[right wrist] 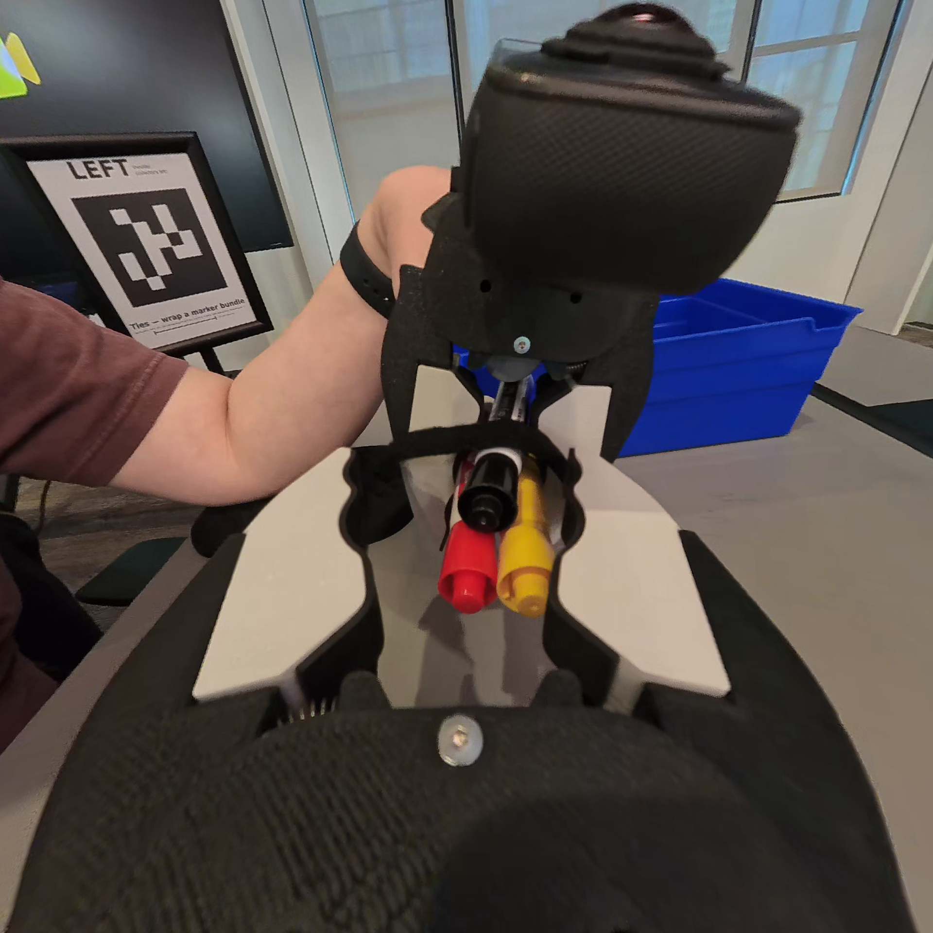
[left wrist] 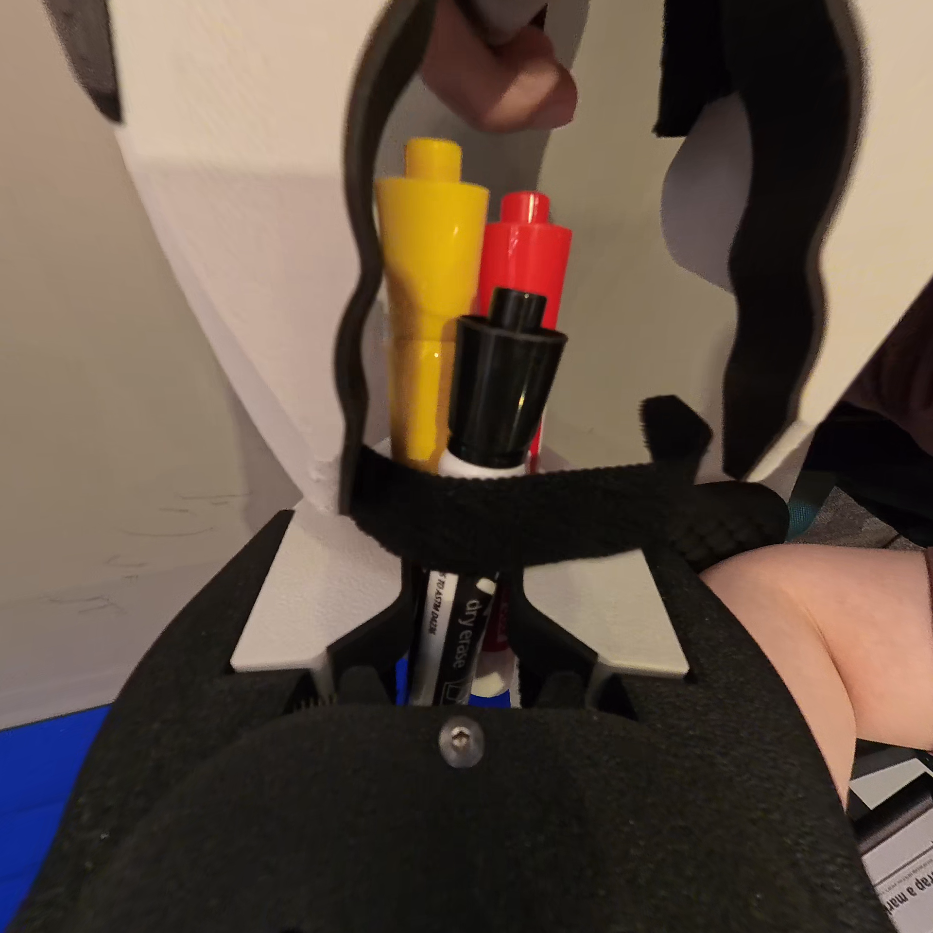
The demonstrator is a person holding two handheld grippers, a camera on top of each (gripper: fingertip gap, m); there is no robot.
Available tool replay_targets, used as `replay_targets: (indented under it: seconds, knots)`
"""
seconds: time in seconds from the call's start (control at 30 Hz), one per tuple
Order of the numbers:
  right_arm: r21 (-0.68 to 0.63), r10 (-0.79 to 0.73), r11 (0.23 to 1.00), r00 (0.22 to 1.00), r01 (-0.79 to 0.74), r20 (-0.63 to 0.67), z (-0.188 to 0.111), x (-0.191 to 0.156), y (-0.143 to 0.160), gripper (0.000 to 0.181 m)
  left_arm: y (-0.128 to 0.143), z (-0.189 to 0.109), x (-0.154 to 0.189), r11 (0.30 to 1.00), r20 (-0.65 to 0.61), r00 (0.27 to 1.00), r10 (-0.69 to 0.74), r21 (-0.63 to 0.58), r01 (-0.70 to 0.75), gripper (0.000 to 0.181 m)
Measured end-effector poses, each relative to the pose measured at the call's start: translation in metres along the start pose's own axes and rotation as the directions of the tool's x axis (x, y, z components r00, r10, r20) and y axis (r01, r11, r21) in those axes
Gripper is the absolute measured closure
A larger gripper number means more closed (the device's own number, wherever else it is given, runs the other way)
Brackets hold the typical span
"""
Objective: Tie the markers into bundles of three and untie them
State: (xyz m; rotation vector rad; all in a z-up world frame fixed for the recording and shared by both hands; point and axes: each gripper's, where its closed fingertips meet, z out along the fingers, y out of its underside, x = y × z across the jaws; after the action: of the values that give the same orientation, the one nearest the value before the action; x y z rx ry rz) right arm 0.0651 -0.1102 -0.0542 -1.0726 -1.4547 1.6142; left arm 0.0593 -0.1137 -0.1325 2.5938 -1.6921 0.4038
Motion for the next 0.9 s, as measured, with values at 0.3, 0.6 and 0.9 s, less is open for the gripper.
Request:
replay_targets:
  seconds: [0.3,0.6,0.9]
  knots:
    - [-0.045,-0.038,0.998,0.998,0.036,-0.052,0.000,0.007,0.006,0.103,-0.002,-0.001,0.001,1.000,0.003,1.000,0.012,0.010,-0.012,0.141]
    - [-0.087,0.003,0.996,0.997,-0.010,-0.078,0.001,0.012,0.014,0.108,-0.001,-0.001,0.001,1.000,0.002,1.000,0.010,0.009,-0.010,0.141]
    - [-0.095,0.007,0.995,0.999,-0.011,-0.049,0.001,0.008,0.014,0.122,-0.002,-0.001,0.002,1.000,0.000,1.000,0.012,0.010,-0.012,0.140]
